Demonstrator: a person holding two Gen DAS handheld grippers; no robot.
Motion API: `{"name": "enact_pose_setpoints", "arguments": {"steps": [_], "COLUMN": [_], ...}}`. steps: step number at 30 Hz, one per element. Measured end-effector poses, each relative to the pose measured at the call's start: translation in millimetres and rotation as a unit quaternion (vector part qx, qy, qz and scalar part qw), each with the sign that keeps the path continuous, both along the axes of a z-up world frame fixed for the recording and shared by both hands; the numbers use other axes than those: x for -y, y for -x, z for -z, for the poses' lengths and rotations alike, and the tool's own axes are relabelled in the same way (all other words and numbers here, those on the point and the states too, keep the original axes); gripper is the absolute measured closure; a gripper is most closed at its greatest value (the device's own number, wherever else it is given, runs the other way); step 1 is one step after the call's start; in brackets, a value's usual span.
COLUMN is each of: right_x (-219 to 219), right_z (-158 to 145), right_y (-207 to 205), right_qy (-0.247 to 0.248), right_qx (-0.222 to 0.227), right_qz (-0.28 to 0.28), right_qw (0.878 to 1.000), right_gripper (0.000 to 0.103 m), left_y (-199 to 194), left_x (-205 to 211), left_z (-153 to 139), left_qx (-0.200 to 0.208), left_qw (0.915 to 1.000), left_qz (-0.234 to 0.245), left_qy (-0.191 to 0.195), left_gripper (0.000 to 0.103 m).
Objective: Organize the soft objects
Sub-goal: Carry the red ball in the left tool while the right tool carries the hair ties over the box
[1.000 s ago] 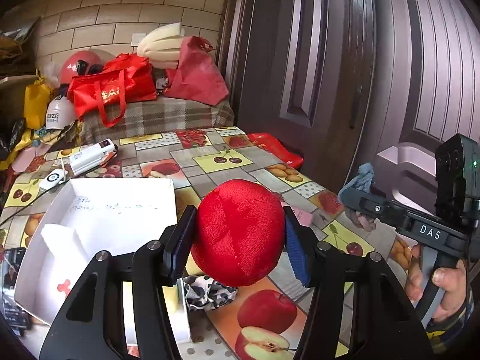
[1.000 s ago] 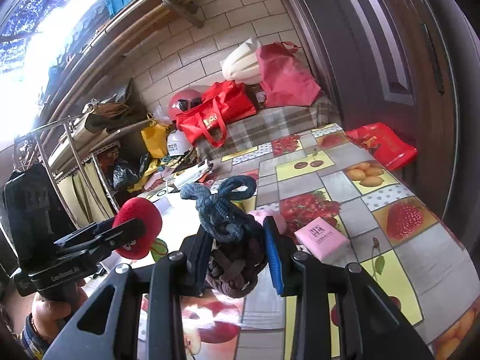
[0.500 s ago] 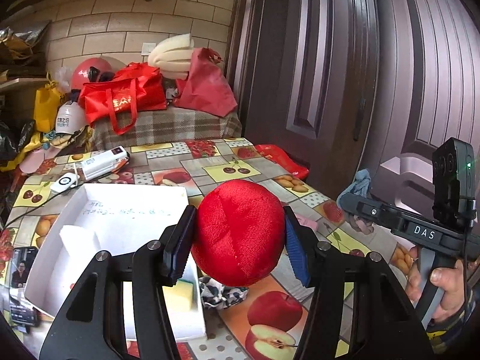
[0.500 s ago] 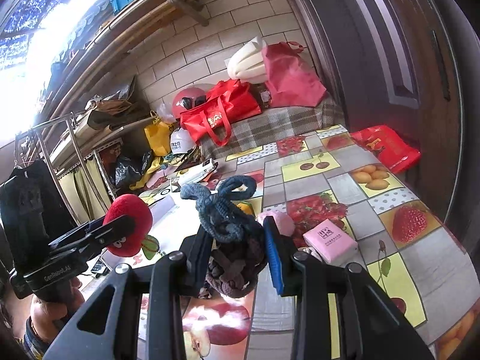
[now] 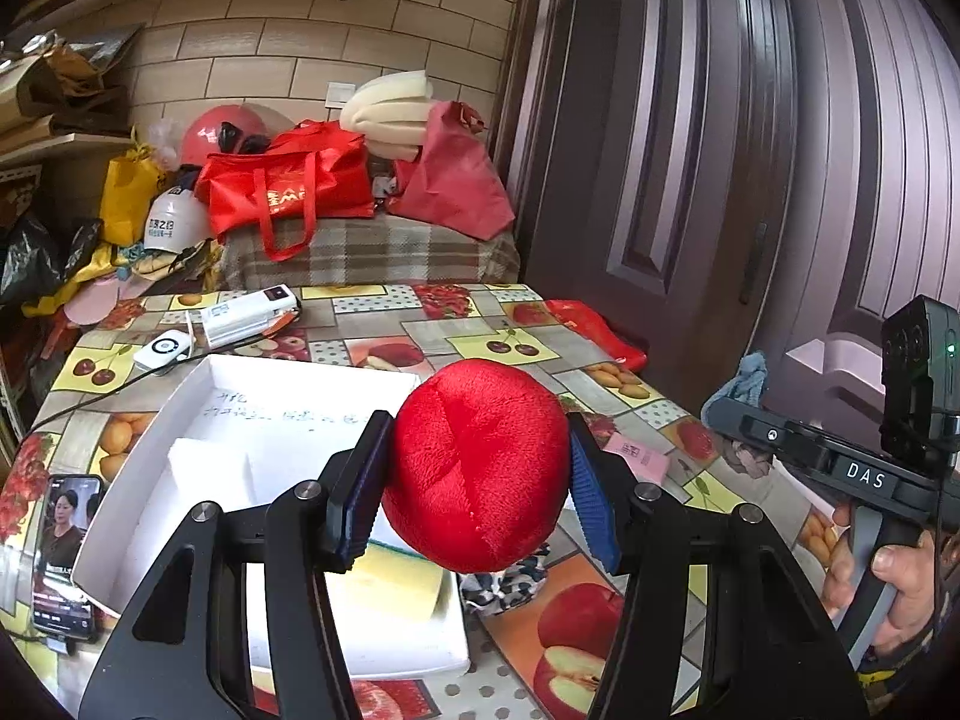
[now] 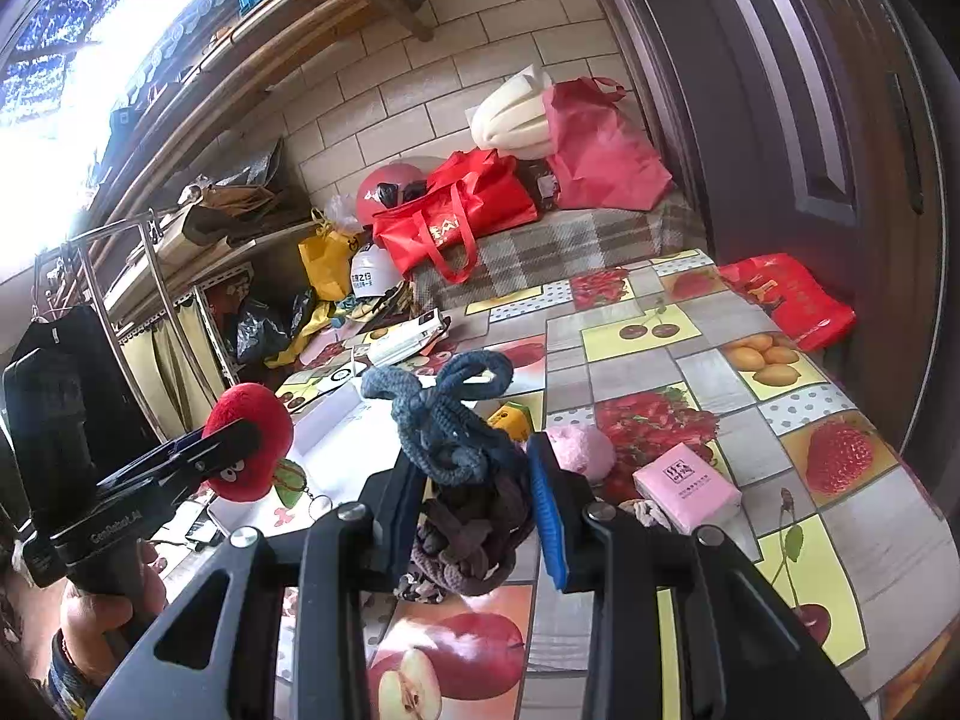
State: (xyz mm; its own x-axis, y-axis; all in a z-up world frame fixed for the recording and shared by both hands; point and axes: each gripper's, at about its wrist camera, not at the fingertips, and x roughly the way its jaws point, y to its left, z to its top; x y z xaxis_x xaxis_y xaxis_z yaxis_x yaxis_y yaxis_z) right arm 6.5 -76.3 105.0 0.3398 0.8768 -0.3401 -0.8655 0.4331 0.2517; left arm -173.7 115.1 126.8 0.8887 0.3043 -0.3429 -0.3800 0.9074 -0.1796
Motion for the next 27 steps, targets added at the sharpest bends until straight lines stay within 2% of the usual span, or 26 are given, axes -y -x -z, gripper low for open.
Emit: {"name": "enact_pose_setpoints", "arguments": {"steps": [27], "right_x": [-27.1], "right_z": [-6.0], "right_y": [15.5], "right_qy": [0.011], "right_qx": [0.012], "right_qz": [-0.022], "right_qw": [1.000], "right_gripper": [0.068], "left_y": [26.5], "left_x": [-22.1], "left_z": [6.2], "left_qx": [0.017], "left_qw": [0.9992], "left_qz": [-0.030], "left_qy": [0.020], "left_gripper": [0.047]}}
